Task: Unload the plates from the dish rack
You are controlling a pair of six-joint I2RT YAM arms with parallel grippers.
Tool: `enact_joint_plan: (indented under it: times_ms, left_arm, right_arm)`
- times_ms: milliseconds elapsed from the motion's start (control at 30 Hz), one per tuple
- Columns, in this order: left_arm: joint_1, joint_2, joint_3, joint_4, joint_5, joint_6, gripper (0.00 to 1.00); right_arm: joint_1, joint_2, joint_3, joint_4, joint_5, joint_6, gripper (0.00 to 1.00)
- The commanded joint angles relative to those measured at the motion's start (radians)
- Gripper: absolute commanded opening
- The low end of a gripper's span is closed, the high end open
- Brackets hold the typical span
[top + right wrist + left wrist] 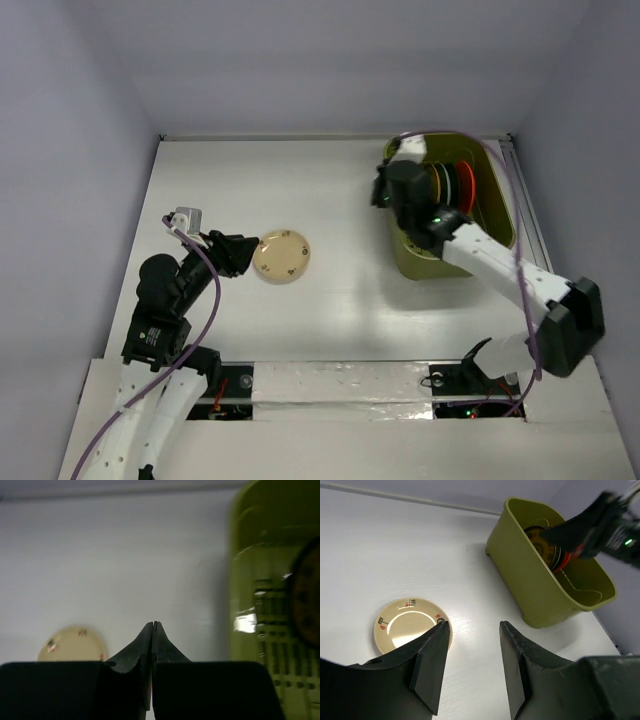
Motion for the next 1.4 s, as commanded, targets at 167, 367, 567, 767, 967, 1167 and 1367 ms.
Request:
enact_joint_plan:
  times_ms: [167, 367, 567, 767, 967, 1167, 1367]
  left_arm:
    - [0.006, -0.013, -0.012, 0.044, 0.009, 0.002, 0.42]
    - [0.006, -0.010, -0.014, 0.045, 0.009, 0.000, 0.42]
    - [0.006, -0.012, -0.014, 0.045, 0.009, 0.000, 0.42]
    - [0.006, -0.012, -0.014, 0.044, 0.011, 0.000, 0.42]
    - [0.006, -0.012, -0.012, 0.044, 0.009, 0.000, 0.42]
    - [0.006, -0.010, -0.012, 0.042, 0.009, 0.002, 0.42]
    - [0.006, -0.013, -0.014, 0.044, 0.009, 0.002, 0.42]
  right_arm:
    - [-0.331, -0.150, -0.039, -0.076, 0.085, -0.102, 0.00]
    - [-0.420, -0.080, -0.016, -0.099, 0.093, -0.132, 0.24]
    - [-0.439, 0.021, 0.035, -0.119, 0.089, -0.145, 0.30]
    - [-0.439, 0.066, 0.041, -0.114, 0.099, -0.152, 0.31]
    - [-0.448, 0.106, 0.064, -0.120, 0.109, -0.157, 0.29]
    - [-0.448, 0.123, 0.075, -0.131, 0.152, -0.166, 0.27]
    - [-0.448, 0.146, 0.087, -0.140, 0.171, -0.177, 0.21]
